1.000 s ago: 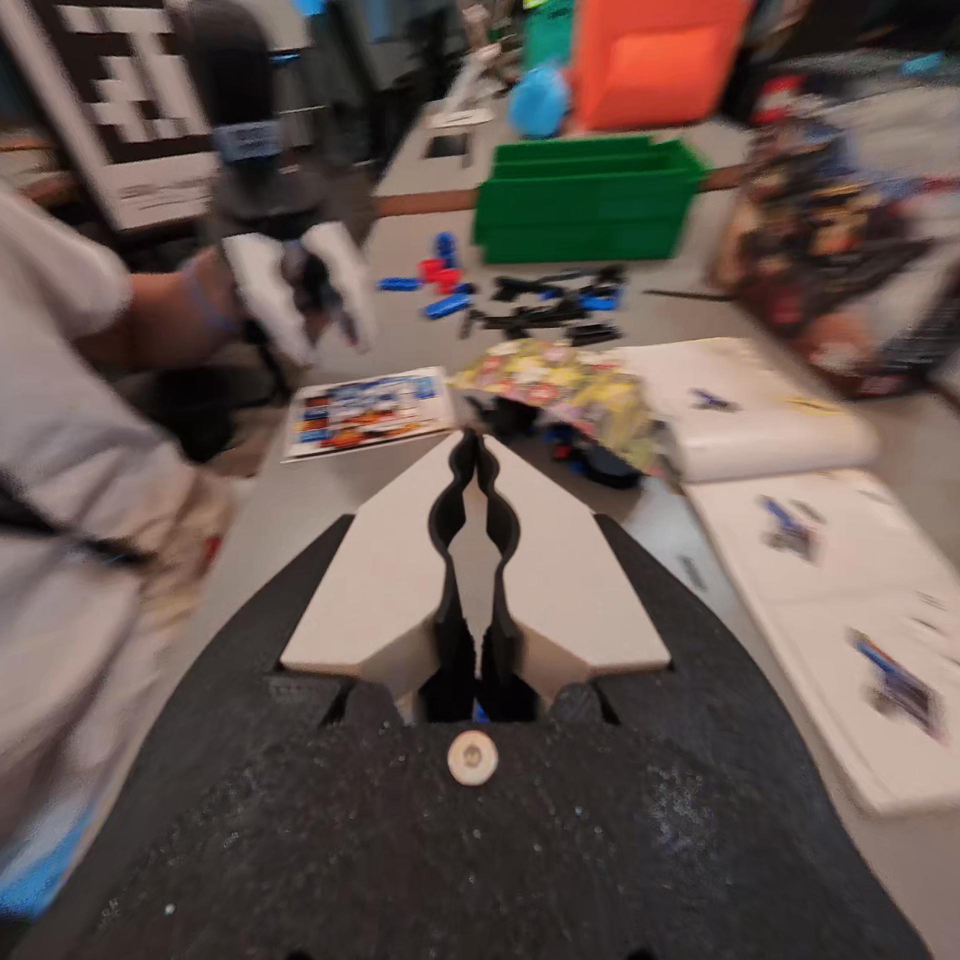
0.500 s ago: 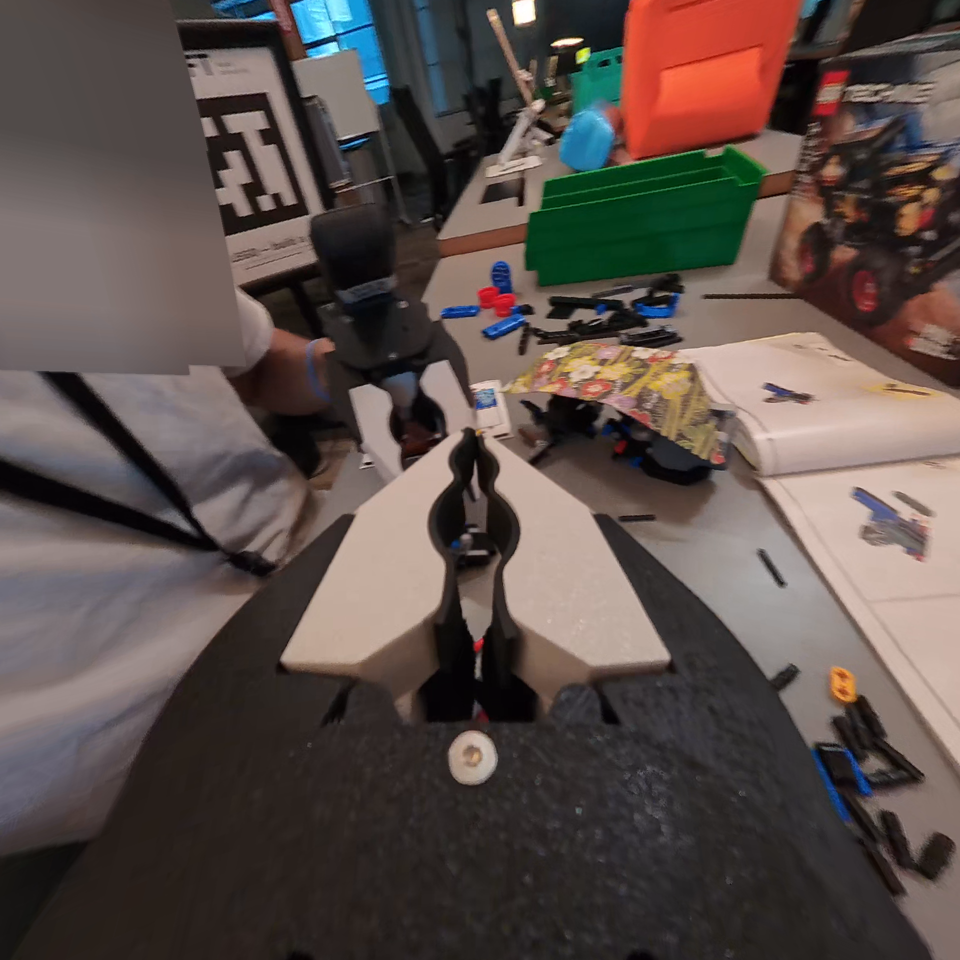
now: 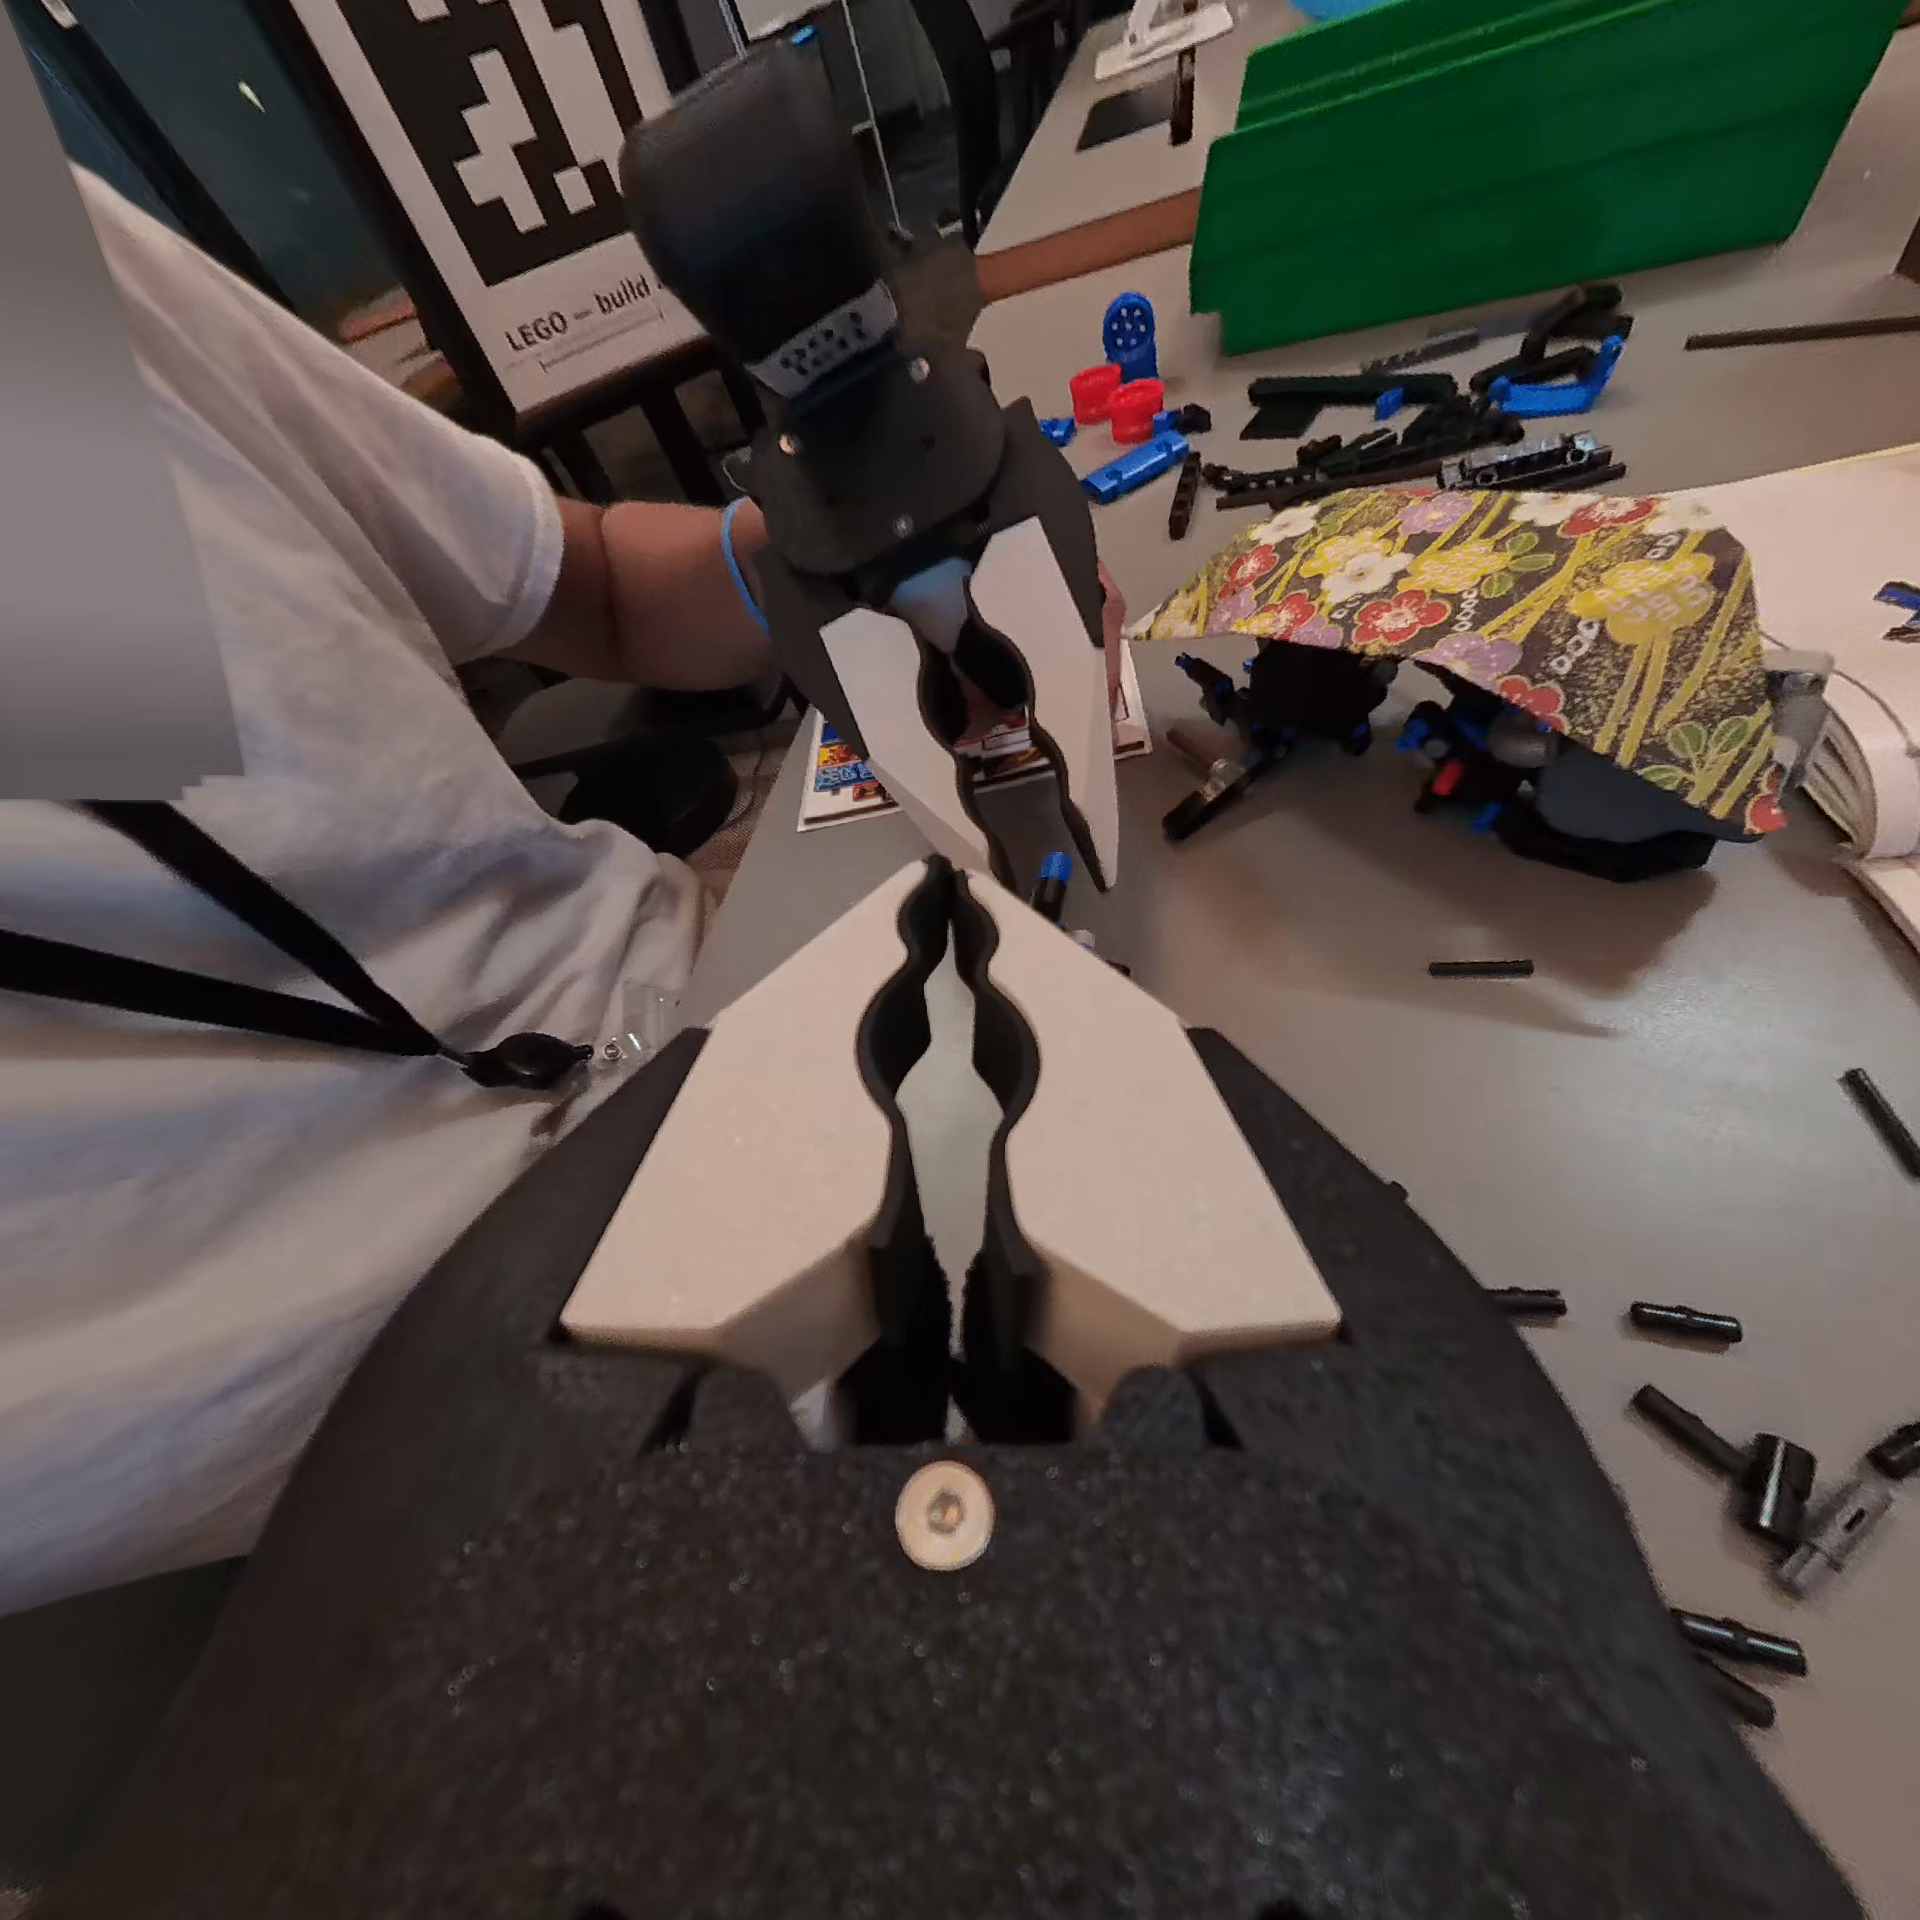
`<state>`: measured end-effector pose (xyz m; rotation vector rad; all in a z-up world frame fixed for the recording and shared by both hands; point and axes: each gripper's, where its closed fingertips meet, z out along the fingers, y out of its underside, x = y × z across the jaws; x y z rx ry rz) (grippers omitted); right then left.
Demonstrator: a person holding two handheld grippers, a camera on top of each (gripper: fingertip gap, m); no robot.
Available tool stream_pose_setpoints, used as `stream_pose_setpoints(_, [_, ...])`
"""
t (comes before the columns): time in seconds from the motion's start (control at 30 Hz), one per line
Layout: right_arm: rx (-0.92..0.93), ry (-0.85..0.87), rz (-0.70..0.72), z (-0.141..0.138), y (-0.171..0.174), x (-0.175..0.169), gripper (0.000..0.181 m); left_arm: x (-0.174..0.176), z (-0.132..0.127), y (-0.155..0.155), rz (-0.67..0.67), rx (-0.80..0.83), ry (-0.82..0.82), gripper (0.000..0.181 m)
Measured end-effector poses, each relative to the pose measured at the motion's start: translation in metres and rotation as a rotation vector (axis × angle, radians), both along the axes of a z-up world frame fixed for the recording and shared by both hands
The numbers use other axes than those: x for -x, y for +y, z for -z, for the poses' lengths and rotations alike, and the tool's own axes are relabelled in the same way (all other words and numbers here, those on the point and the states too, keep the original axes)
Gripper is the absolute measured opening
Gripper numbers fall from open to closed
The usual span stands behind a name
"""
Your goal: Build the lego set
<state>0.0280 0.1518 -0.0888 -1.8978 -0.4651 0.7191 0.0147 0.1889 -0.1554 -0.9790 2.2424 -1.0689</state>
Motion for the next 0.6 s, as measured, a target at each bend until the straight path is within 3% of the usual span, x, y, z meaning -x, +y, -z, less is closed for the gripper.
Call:
stream_pose_setpoints(0.1, [0.038, -0.020, -0.015, -0.004, 0.005, 0.005, 0.000, 0.005, -0.007, 0.001, -0.031, 0.042, 0.001, 0.021])
stream_pose_setpoints(0.23, [0.261, -0.143, -0.062, 0.006, 0.012, 0.010, 0.000, 0.012, -0.023, -0.008, -0.032, 0.182, -0.005, 0.023])
stream_pose_setpoints(0.5, [0.174, -0.078, -0.074, 0.001, 0.026, 0.024, 0.000, 0.028, -0.031, -0.012, -0.082, 0.457, 0.033, 0.023])
stream_pose_setpoints(0.6, [0.159, -0.071, -0.043, 0.003, 0.024, 0.021, 0.000, 0.031, -0.026, -0.011, -0.106, 0.476, 0.057, 0.023])
